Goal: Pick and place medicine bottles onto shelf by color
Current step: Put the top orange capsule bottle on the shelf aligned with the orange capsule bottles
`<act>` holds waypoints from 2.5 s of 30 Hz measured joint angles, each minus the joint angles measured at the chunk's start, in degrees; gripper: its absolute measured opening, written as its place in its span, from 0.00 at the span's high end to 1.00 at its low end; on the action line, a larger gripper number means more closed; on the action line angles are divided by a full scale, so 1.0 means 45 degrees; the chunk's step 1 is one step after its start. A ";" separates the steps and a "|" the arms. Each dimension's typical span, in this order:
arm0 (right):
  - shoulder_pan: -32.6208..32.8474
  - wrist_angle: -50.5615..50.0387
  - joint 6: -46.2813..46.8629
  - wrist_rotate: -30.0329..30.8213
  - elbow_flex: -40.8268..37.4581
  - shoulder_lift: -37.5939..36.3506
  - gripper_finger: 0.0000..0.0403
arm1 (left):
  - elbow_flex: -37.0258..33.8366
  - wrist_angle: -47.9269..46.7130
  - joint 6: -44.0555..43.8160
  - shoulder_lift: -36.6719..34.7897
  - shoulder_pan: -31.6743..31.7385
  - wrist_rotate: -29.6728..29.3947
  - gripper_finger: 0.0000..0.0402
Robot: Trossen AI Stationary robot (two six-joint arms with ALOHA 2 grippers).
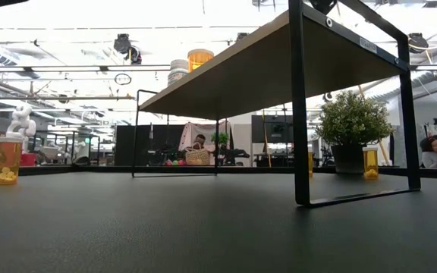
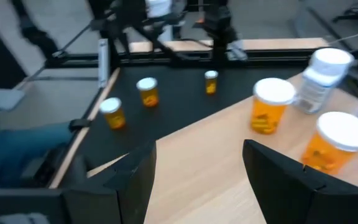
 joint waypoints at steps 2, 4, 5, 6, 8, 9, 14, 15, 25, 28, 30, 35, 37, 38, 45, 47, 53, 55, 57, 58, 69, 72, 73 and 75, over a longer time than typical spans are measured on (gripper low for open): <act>0.0085 0.0262 0.0157 0.0569 0.0000 0.0083 0.42 | -0.0005 0.0061 -0.0257 0.0168 -0.0211 -0.0003 0.47; 0.0170 0.0435 0.0269 0.1089 0.0000 0.0218 0.42 | -0.0005 0.0357 -0.0345 0.0320 -0.0494 -0.0061 0.47; 0.0208 0.0515 0.0336 0.1229 0.0000 0.0320 0.42 | -0.0005 0.0560 -0.0336 0.0408 -0.0651 -0.0061 0.47; 0.0212 0.0630 0.0394 0.1241 0.0000 0.0435 0.42 | -0.0005 0.0730 -0.0260 0.0475 -0.0823 -0.0081 0.47; 0.0221 0.0968 0.0472 0.1192 0.0000 0.0676 0.42 | -0.0005 0.0989 -0.0104 0.0507 -0.1144 -0.0261 0.47; 0.0221 0.1135 0.0477 0.1184 0.0000 0.0776 0.42 | -0.0005 0.1089 -0.0089 0.0510 -0.1268 -0.0438 0.47; 0.0211 0.1787 0.0420 0.1194 0.0000 0.1281 0.42 | -0.0005 0.0912 -0.0393 0.0539 -0.1691 -0.1891 0.47; 0.0210 0.1945 0.0349 0.1193 0.0000 0.1373 0.42 | -0.0005 0.0818 -0.0463 0.0539 -0.1771 -0.2099 0.47; 0.0206 0.2533 -0.0094 0.1158 0.0000 0.1912 0.42 | -0.0007 0.0711 0.0244 0.0539 -0.1946 -0.3211 0.47; 0.0206 0.2332 0.0138 0.1150 0.0000 0.1897 0.42 | -0.0232 0.0763 0.0265 0.0534 -0.1943 -0.3204 0.47; 0.0206 0.2175 0.0292 0.1150 0.0000 0.1902 0.42 | -0.0583 0.0749 0.0178 0.0534 -0.1943 -0.3155 0.47; 0.0206 0.1828 0.0295 0.1166 0.0000 0.1897 0.42 | -0.1603 0.0817 -0.0374 0.0534 -0.1807 -0.2677 0.46; 0.0206 0.1669 0.0083 0.1174 0.0000 0.1897 0.42 | -0.1789 0.1003 -0.0385 0.0534 -0.1673 -0.2447 0.43; 0.0201 0.1584 0.0036 0.1179 0.0000 0.1897 0.42 | -0.1812 0.1085 -0.0325 0.0534 -0.1602 -0.2376 0.41; 0.0201 0.0367 -0.0176 0.1179 0.0000 0.1828 0.42 | -0.1812 0.2124 0.0153 0.0534 -0.0914 -0.1675 0.25; 0.0187 -0.0099 -0.0238 0.1204 0.0000 0.1792 0.42 | -0.1812 0.2282 0.0346 0.0534 -0.0656 -0.1605 0.23; 0.0172 -0.1306 -0.0242 0.1233 0.0000 0.1420 0.42 | -0.1812 0.3434 0.0900 0.0534 -0.0136 -0.1055 0.25; 0.0172 -0.1364 -0.0246 0.1241 0.0000 0.1293 0.42 | -0.1812 0.3494 0.0900 0.0543 -0.0132 -0.1054 0.27; 0.0172 -0.1420 -0.0427 0.1237 0.0000 0.1143 0.42 | -0.1812 0.3531 0.0863 0.0554 -0.0180 -0.1052 0.31; 0.0172 -0.1277 -0.0493 0.1241 0.0000 0.1081 0.42 | -0.1809 0.3601 0.0788 0.0554 -0.0222 -0.1051 0.32; 0.0172 -0.1105 -0.0780 0.1242 0.0000 0.0926 0.42 | -0.1792 0.3426 0.0037 0.0554 -0.1240 -0.0996 0.31; 0.0172 -0.1083 -0.0747 0.1242 0.0000 0.0926 0.42 | -0.1792 0.2579 -0.0515 0.0576 -0.1488 -0.1001 0.25; 0.0172 -0.1055 -0.0719 0.1242 0.0000 0.0926 0.42 | -0.1792 0.2275 -0.0733 0.0597 -0.1553 -0.1019 0.23; 0.0172 -0.0999 -0.0714 0.1242 0.0000 0.0926 0.42 | -0.1892 0.1859 -0.1170 0.0612 -0.1622 -0.1053 0.19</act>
